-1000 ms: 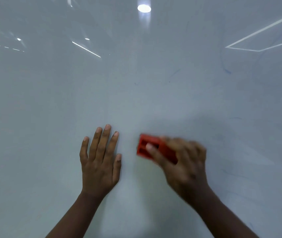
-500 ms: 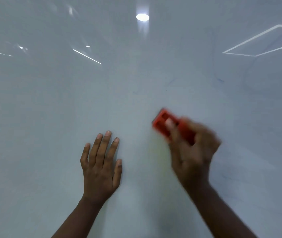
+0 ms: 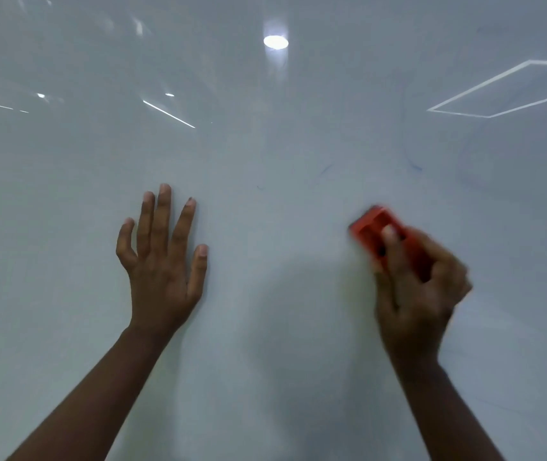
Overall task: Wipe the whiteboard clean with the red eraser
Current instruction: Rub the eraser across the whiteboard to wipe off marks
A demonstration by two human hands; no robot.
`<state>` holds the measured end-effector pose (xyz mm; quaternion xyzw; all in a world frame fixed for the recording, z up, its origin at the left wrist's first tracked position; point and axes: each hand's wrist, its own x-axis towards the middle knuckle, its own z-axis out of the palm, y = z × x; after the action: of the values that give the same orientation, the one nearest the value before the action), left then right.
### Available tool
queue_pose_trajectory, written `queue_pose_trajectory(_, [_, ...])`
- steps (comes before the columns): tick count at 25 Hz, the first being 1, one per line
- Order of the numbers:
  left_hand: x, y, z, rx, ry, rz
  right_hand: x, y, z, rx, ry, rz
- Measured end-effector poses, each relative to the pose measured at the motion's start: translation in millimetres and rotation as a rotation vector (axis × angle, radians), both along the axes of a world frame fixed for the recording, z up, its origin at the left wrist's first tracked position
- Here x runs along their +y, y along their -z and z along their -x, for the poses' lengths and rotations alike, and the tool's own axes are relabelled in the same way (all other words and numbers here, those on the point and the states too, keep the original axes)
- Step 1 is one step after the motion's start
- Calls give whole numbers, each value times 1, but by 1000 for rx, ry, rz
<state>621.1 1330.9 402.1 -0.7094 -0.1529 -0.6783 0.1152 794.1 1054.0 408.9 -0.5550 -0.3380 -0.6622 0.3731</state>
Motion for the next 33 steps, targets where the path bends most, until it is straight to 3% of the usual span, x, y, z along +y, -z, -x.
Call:
queue_pose_trajectory(2, [2,5,-2,17,-5,2,-2,-16,-1,108,-9,-159])
queue_pose_trajectory(4, [4,7,-3,19,5,-14,13,-8,11,135,-27,-183])
queue_pose_trajectory(9, [7,9,-3,1,33,-25,66,85,51,-111,-28,327])
queue_pose_trajectory(11, [7,9,-3,8,27,-29,72,103,56,-148,-42,437])
queue_pose_trajectory(15, [3,5,-1,5,33,-17,67,61,54,-164,-72,428])
queue_pose_trajectory(21, [5,-11,10,-21,50,-48,41,-63,32,-26,-86,88])
queue_pose_trajectory(23, [8,-28,12,-25,97,-88,45,-75,36,18,-122,50])
queue_pose_trajectory(29, [15,-130,6,-27,107,-218,72,-13,48,-303,-90,546])
queue_pose_trajectory(33, [14,-167,2,9,91,-228,64,-34,42,-417,-41,625])
